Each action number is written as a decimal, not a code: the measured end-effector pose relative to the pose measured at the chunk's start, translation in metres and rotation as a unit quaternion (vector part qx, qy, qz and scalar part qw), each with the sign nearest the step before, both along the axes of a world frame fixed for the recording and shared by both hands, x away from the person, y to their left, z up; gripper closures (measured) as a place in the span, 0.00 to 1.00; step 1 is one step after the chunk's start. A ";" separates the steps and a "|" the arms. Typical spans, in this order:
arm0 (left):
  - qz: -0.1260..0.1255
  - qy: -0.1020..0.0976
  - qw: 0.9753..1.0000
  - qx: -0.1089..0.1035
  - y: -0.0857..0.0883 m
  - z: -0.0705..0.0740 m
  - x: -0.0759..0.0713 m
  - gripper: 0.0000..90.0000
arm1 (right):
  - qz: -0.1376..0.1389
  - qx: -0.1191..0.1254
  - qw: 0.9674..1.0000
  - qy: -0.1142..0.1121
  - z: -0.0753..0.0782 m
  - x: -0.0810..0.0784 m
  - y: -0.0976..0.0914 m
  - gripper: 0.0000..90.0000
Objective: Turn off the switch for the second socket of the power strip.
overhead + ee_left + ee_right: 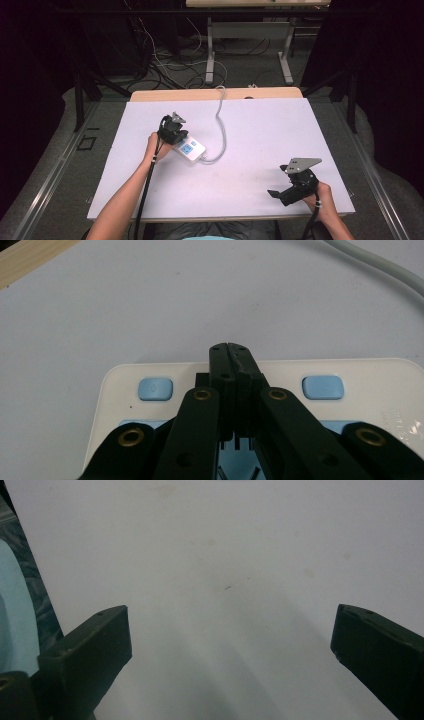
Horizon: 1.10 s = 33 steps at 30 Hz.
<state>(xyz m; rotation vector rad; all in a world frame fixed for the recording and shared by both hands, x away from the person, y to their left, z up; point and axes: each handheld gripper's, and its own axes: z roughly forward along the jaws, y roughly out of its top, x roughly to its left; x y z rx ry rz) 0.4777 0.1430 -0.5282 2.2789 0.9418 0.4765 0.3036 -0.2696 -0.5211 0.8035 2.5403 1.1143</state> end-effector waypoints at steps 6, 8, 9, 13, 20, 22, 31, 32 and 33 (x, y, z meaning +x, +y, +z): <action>0.002 -0.004 1.000 -0.003 0.004 -0.002 0.001 1.00 | 0.004 -0.001 1.000 -0.002 0.000 0.001 0.000 0.03; 0.002 0.001 1.000 -0.010 0.005 -0.002 0.002 1.00 | 0.004 -0.001 1.000 -0.001 0.000 0.001 0.000 0.03; 0.003 0.001 1.000 -0.010 0.005 -0.002 0.001 1.00 | 0.004 -0.001 1.000 -0.001 0.000 0.001 0.000 0.03; 0.003 -0.002 1.000 -0.006 0.004 -0.002 0.001 1.00 | -0.001 0.001 1.000 0.000 0.000 0.000 0.000 0.03; -0.009 -0.004 1.000 -0.001 -0.005 -0.001 -0.004 1.00 | 0.001 0.000 1.000 0.004 -0.001 0.000 0.000 0.03; -0.010 -0.008 1.000 0.006 -0.007 -0.001 -0.005 1.00 | 0.003 0.000 1.000 0.004 0.000 0.001 0.000 0.03; -0.009 -0.004 1.000 -0.005 -0.004 -0.002 -0.003 1.00 | 0.004 0.000 1.000 0.000 -0.001 0.001 0.000 0.03; -0.011 -0.002 1.000 -0.005 -0.003 -0.002 -0.003 1.00 | 0.002 0.000 1.000 0.005 -0.001 0.001 0.000 0.03; -0.016 0.008 1.000 -0.005 -0.002 0.000 -0.002 1.00 | 0.001 0.000 1.000 0.004 -0.001 0.001 0.000 0.03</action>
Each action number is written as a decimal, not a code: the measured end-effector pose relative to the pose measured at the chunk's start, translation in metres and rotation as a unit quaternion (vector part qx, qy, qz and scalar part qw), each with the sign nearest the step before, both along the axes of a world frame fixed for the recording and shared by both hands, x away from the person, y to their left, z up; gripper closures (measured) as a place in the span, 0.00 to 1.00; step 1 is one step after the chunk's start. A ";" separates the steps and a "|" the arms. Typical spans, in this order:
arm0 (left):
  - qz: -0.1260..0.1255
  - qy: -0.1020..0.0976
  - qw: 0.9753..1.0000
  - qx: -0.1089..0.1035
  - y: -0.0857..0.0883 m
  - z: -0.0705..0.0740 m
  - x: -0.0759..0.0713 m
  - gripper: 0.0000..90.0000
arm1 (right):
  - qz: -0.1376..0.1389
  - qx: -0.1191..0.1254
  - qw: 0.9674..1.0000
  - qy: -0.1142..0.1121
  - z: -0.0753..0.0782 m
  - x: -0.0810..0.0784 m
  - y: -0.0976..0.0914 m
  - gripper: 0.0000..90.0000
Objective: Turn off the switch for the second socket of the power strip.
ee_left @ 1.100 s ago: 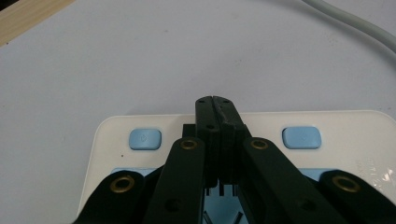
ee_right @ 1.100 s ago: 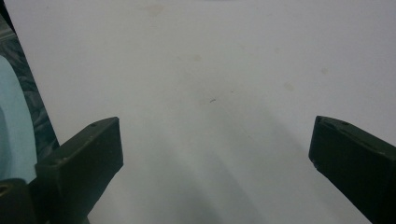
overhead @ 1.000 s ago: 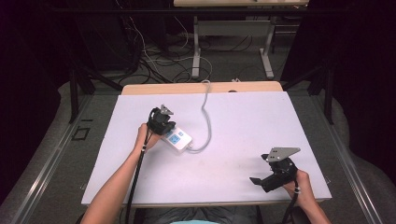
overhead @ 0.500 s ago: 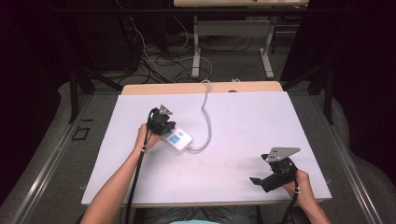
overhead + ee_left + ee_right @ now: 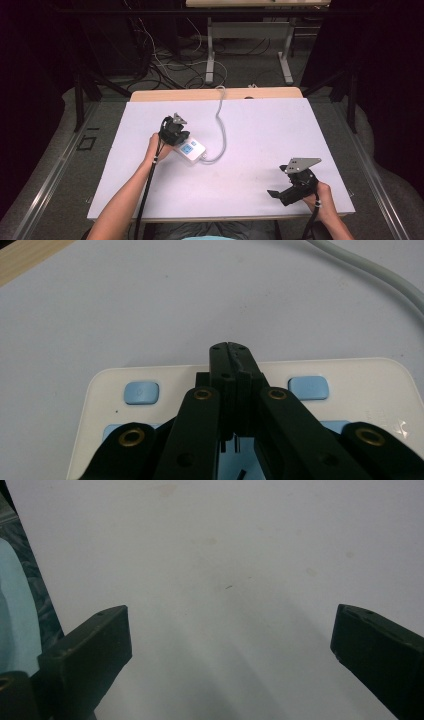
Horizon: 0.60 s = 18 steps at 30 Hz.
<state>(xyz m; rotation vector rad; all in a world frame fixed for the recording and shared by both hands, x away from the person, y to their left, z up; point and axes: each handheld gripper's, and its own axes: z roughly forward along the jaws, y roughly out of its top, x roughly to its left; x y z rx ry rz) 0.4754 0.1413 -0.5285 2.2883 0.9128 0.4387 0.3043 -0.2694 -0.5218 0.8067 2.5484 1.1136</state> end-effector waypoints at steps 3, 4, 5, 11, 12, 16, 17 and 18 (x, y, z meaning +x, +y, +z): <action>0.006 -0.008 1.000 -0.004 -0.001 -0.002 0.000 1.00 | -0.001 0.001 1.000 0.000 0.000 0.000 0.000 0.03; 0.007 -0.009 1.000 -0.004 -0.001 -0.002 -0.001 1.00 | -0.001 0.001 1.000 0.001 0.000 0.000 0.000 0.03; 0.007 -0.008 1.000 -0.004 -0.001 -0.002 -0.001 1.00 | 0.003 0.000 1.000 -0.003 0.000 0.001 0.000 0.03; 0.006 -0.005 1.000 -0.009 0.000 -0.002 0.000 1.00 | 0.002 0.000 1.000 -0.005 0.000 0.000 0.000 0.03; 0.006 -0.005 1.000 -0.010 0.001 -0.002 0.000 1.00 | 0.000 0.000 1.000 -0.002 0.000 0.000 0.000 0.03; 0.008 -0.002 1.000 -0.014 0.002 -0.003 0.001 1.00 | 0.003 -0.001 1.000 -0.005 0.000 0.000 0.000 0.03; 0.008 -0.004 1.000 -0.012 0.001 -0.003 0.000 1.00 | 0.000 0.001 1.000 -0.004 0.000 0.000 0.000 0.03; 0.007 -0.009 1.000 -0.004 0.000 -0.003 -0.001 1.00 | 0.001 0.000 1.000 -0.005 0.000 0.000 0.000 0.03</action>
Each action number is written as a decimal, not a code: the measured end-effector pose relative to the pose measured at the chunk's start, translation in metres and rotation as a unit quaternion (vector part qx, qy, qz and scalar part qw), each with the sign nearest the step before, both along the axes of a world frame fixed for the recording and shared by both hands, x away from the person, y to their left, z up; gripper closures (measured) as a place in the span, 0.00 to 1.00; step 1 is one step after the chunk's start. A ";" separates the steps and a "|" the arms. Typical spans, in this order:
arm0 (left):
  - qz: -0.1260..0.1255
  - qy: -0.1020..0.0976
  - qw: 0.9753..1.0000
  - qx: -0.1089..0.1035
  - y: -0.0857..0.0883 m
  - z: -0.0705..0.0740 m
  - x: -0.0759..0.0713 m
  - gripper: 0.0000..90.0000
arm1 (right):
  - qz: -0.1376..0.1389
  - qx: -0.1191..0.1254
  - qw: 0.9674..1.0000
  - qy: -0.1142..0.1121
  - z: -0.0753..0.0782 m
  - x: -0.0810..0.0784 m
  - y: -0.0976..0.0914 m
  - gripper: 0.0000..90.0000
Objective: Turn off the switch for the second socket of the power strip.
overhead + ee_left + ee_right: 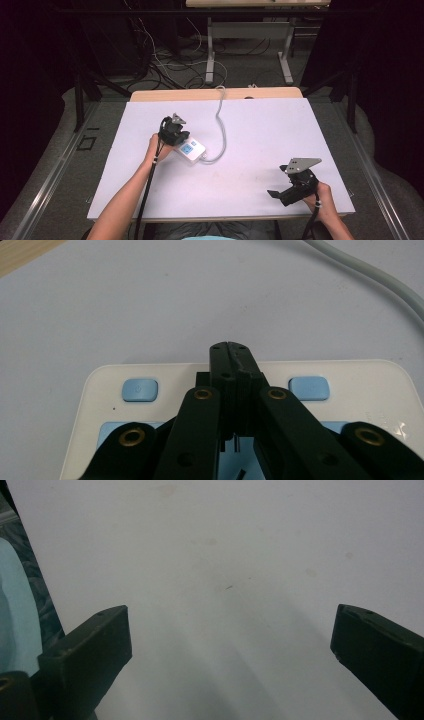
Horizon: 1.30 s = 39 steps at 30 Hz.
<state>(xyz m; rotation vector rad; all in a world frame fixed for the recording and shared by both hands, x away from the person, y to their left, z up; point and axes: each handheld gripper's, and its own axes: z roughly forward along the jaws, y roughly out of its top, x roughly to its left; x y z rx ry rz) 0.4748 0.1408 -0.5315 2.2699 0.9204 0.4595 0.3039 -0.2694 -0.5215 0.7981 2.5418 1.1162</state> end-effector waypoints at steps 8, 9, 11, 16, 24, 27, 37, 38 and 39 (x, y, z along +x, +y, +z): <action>0.001 0.002 1.000 -0.006 0.001 0.000 0.001 1.00 | -0.004 0.001 1.000 0.003 0.000 0.000 0.000 0.03; 0.001 0.002 1.000 -0.006 0.001 0.000 0.000 1.00 | -0.005 0.001 1.000 0.002 0.000 0.000 0.000 0.03; 0.002 0.003 1.000 -0.008 0.001 0.000 0.001 1.00 | 0.002 -0.001 1.000 -0.001 0.000 0.001 0.000 0.03; 0.003 0.003 1.000 -0.008 0.001 -0.001 0.000 1.00 | -0.002 0.000 1.000 0.004 0.000 0.000 0.000 0.03; 0.002 0.005 1.000 -0.010 0.002 0.000 0.001 1.00 | -0.002 0.000 1.000 0.004 0.000 0.000 0.000 0.03; 0.003 0.005 1.000 -0.010 0.002 0.000 0.001 1.00 | 0.000 0.001 1.000 -0.003 0.000 0.000 0.000 0.03; -0.004 0.007 1.000 0.004 0.000 0.002 0.000 1.00 | 0.004 0.001 1.000 -0.001 0.000 0.000 -0.001 0.03; -0.004 0.007 1.000 0.004 0.000 0.002 0.000 1.00 | 0.004 0.000 1.000 -0.001 0.000 0.000 -0.001 0.03; -0.004 0.007 1.000 0.005 0.000 0.002 0.000 1.00 | 0.002 0.001 1.000 -0.001 0.000 0.000 -0.001 0.03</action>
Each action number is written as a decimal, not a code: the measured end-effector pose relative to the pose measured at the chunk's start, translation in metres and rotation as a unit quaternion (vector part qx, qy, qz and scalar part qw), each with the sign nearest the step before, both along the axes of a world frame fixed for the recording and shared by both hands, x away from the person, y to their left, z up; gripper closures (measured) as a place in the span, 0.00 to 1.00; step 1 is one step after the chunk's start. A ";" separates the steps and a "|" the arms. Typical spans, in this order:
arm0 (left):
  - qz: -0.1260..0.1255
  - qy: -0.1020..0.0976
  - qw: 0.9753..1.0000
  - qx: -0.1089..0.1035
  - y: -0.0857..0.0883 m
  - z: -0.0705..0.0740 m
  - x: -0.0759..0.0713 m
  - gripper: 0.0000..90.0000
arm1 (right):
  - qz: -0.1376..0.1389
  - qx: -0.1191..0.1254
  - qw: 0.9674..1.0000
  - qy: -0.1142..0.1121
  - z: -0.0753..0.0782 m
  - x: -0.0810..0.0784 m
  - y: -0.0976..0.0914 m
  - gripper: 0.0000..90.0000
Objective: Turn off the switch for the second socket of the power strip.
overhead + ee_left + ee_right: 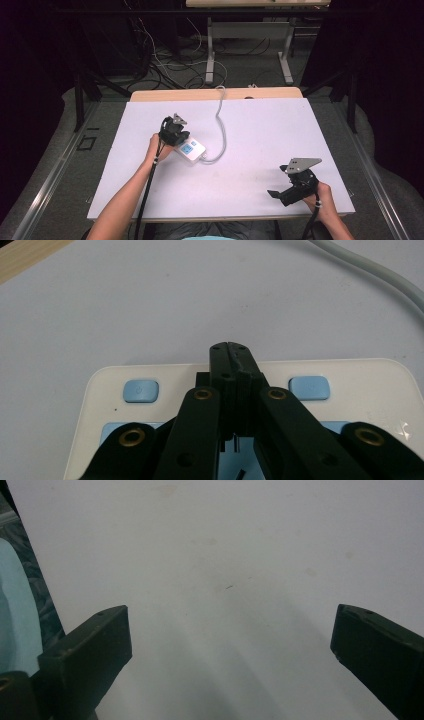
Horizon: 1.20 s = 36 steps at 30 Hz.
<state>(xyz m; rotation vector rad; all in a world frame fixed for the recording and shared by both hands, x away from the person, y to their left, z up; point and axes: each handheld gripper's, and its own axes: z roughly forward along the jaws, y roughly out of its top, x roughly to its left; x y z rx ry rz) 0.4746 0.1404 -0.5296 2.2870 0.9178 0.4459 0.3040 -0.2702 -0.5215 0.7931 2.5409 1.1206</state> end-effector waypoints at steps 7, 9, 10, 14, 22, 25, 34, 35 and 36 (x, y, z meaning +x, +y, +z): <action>0.007 -0.009 1.000 0.003 -0.002 -0.001 -0.001 1.00 | 0.001 0.000 1.000 0.000 0.000 0.000 0.000 0.03; 0.006 -0.010 1.000 0.004 -0.002 -0.001 -0.001 1.00 | 0.001 0.000 1.000 0.000 0.000 0.000 0.000 0.03; 0.006 -0.010 1.000 0.004 -0.002 -0.001 -0.001 1.00 | 0.001 0.000 1.000 0.000 0.000 0.000 0.000 0.03; 0.007 -0.014 1.000 0.001 -0.002 0.002 -0.002 1.00 | 0.000 0.001 1.000 -0.001 0.000 0.000 0.000 0.03; 0.005 -0.013 1.000 0.003 -0.002 0.002 -0.001 1.00 | 0.005 -0.008 1.000 0.008 0.002 0.000 -0.001 0.03; 0.005 -0.009 1.000 0.004 -0.002 0.003 -0.002 1.00 | 0.000 0.004 1.000 -0.001 0.000 0.000 0.000 0.03; 0.005 -0.008 1.000 0.005 -0.003 0.004 -0.002 1.00 | -0.005 0.003 1.000 0.001 0.000 -0.002 0.000 0.03; 0.007 -0.011 1.000 0.004 -0.003 0.003 -0.002 1.00 | -0.005 0.003 1.000 0.001 0.000 -0.002 0.000 0.03; 0.006 -0.010 1.000 0.004 -0.003 0.003 -0.002 1.00 | -0.002 0.004 1.000 0.000 0.000 -0.001 0.000 0.03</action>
